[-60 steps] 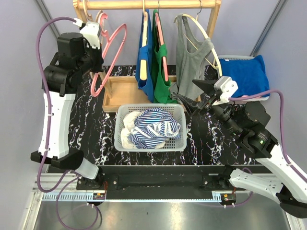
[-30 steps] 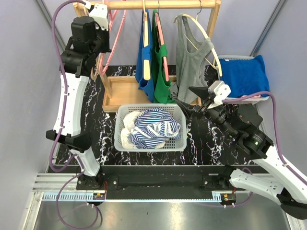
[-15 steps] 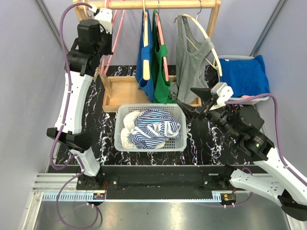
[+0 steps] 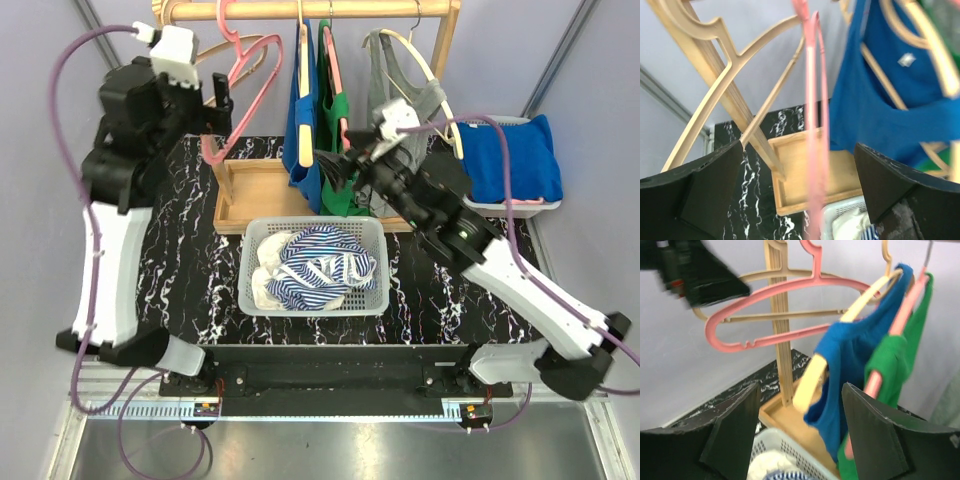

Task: Remove the tank top from the hanger
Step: Place the hanger at the clothesline, then pick up the hanger from the clothesline.

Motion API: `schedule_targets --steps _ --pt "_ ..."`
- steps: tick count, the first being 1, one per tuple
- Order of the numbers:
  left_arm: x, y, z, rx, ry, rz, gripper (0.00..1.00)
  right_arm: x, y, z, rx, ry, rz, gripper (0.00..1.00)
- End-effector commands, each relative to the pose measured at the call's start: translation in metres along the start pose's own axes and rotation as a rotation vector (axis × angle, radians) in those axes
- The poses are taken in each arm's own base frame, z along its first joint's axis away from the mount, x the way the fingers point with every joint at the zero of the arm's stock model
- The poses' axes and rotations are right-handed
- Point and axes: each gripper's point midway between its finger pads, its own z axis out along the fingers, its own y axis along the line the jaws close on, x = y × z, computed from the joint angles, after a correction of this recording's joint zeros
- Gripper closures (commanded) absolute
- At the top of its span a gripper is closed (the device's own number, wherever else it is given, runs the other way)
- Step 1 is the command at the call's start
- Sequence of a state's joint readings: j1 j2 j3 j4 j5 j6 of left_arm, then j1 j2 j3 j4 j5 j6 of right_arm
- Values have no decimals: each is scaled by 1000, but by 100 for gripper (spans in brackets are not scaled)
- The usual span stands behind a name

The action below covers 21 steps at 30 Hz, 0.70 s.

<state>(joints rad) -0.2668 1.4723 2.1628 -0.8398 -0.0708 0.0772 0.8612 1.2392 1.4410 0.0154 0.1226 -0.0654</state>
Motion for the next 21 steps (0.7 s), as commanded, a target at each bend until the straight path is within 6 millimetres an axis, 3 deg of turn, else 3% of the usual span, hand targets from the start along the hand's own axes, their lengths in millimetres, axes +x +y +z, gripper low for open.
schedule_targets --steps 1,2,7,9,10,12,21 --pt "-31 -25 -43 156 -159 -2 1 -68 -1 38 27 -183 28 25" --pt "-29 -26 -47 163 -150 -6 1 -43 1 61 36 -127 23 25" --pt "-24 -21 -58 144 -149 25 1 -21 -10 114 133 -87 43 21" --pt "-24 -20 -61 138 -154 35 1 -22 -21 121 208 -86 42 21" --pt "-25 -19 -66 135 -160 40 1 -8 -27 129 241 -64 35 21" --pt "-26 -18 -70 134 -167 50 1 -2 -34 132 286 -63 23 21" --pt "-19 -18 -67 137 -151 58 1 30 -39 140 316 9 -32 25"
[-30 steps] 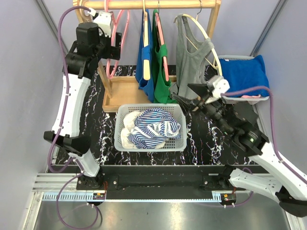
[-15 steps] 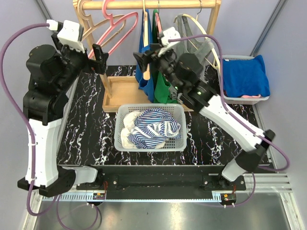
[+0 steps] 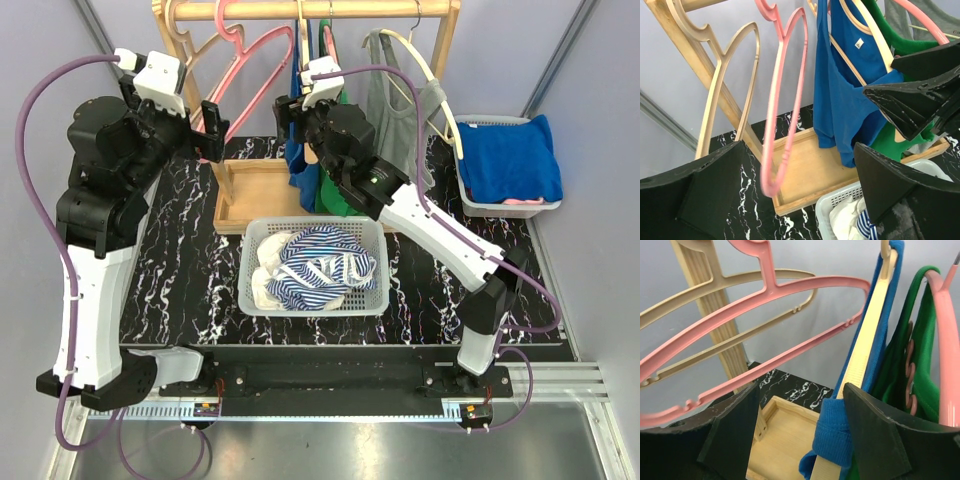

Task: Remove the tank top from the hanger
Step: Pick up the hanger from the clothesline.

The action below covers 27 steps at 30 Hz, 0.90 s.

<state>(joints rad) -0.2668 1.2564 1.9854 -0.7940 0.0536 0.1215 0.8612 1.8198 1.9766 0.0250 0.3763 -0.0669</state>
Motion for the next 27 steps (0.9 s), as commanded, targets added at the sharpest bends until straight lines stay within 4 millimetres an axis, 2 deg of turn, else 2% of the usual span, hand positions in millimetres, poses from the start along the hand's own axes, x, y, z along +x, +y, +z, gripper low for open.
schedule_targets --steps 1,3,4,9,10,14,18,25,26,27 --pt "-12 -3 -6 21 -53 15 1 -15 -15 -3 65 -23 -23 25" --pt "-11 -4 -6 25 -50 15 1 1 -19 -6 73 8 -47 25" --pt "-11 -5 -6 29 -51 15 1 -7 -22 -11 80 -12 -41 25" --pt "-4 -8 -2 46 -31 6 1 -16 -26 -30 52 -45 -70 22" --pt "-2 -9 -1 46 -26 4 1 -25 -24 -34 37 -88 -57 22" --pt "3 -11 2 56 -14 3 1 -33 -27 -43 29 -128 -55 21" --pt "7 -13 3 64 -5 -5 1 -49 -26 -52 5 -187 -47 21" --pt "10 -12 2 62 1 4 1 -87 -25 -52 -65 -250 -7 20" --pt "10 -11 1 57 0 8 1 -101 -28 -52 -72 -268 10 20" --pt "10 -11 0 56 0 8 1 -93 -29 -47 -76 -236 7 20"
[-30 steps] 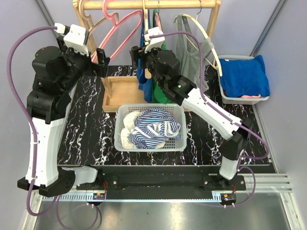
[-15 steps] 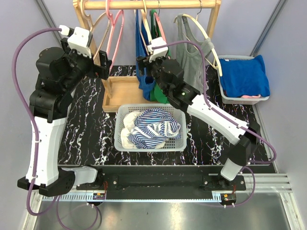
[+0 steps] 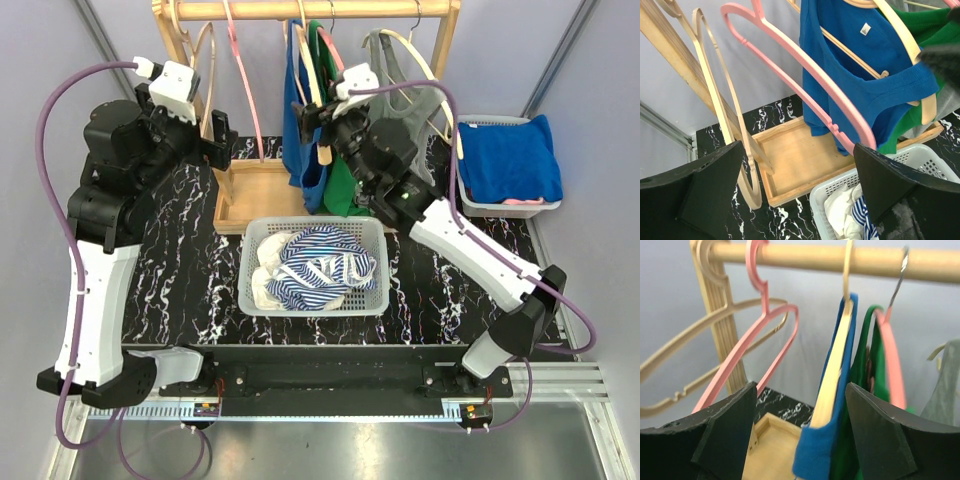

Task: Remove the tank top from the hanger
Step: Pick up the hanger from the clothesline.

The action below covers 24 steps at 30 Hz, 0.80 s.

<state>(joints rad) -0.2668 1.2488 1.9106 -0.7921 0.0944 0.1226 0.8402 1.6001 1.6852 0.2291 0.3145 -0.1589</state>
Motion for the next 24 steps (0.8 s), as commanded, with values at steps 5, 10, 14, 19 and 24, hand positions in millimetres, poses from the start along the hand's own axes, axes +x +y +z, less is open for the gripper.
schedule_targets --steps 5,10,14,19,24 --pt "-14 1 -11 -5 -59 20 1 -53 -13 15 -52 -44 121 23" --pt "-14 0 -12 -6 -61 20 1 -34 4 20 -116 26 195 31" --pt "-11 1 -11 -9 -53 21 1 -31 21 15 -156 30 202 34" --pt "-9 3 -12 -20 -51 25 1 -24 32 16 -169 100 224 32" --pt "-10 3 -12 -19 -53 25 1 -17 21 14 -90 130 240 30"
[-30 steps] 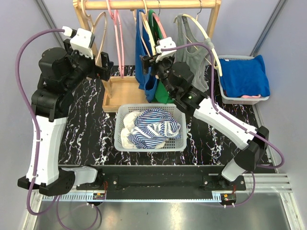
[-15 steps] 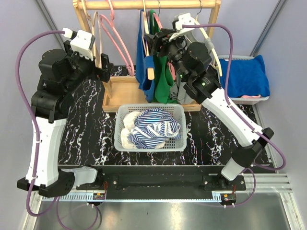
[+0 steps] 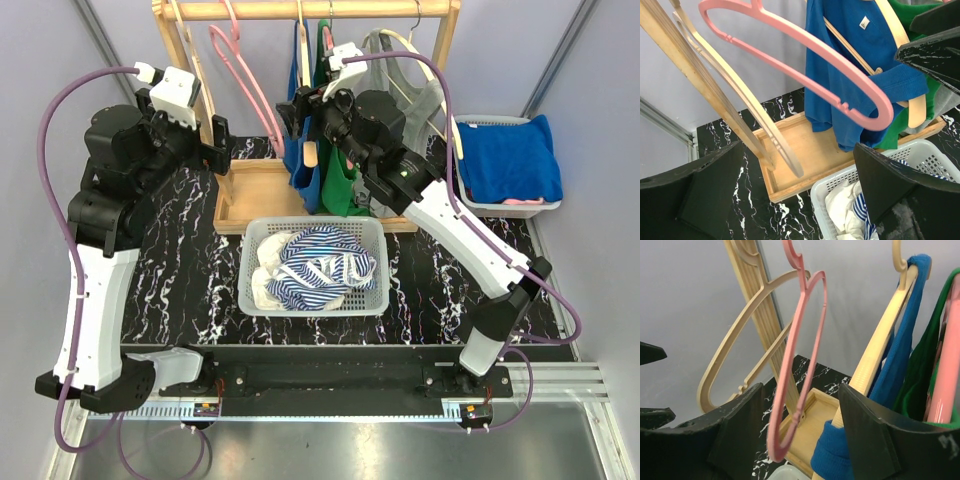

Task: Remove the tank top from the hanger
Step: Pick up the hanger from the clothesline.

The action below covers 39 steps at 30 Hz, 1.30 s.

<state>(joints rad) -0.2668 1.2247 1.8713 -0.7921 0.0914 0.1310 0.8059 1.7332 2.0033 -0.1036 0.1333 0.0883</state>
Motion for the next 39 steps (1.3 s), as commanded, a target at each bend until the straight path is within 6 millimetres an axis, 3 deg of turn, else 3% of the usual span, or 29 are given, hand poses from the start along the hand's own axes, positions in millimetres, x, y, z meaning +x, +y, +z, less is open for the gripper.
schedule_targets --steps 1,15,22,29,32,36,37,39 --pt "-18 3 -9 -16 -67 19 1 -14 -6 -8 59 -16 26 29" --pt "-20 1 -7 -6 -68 17 1 -9 -27 -24 149 -12 -44 28" --pt "-24 1 -10 -1 -81 13 1 3 -28 -13 159 5 -51 24" --pt "-24 -2 -11 10 -84 6 1 36 -32 8 177 63 -72 25" --pt "-20 -3 -12 11 -78 0 1 49 -39 13 208 85 -84 29" --pt "-18 -2 -16 6 -78 9 1 49 -42 11 224 64 -92 46" --pt "-18 -2 -16 6 -78 10 1 44 -42 9 222 45 -98 56" --pt "-17 -2 -17 4 -76 13 1 44 -43 7 222 38 -100 65"
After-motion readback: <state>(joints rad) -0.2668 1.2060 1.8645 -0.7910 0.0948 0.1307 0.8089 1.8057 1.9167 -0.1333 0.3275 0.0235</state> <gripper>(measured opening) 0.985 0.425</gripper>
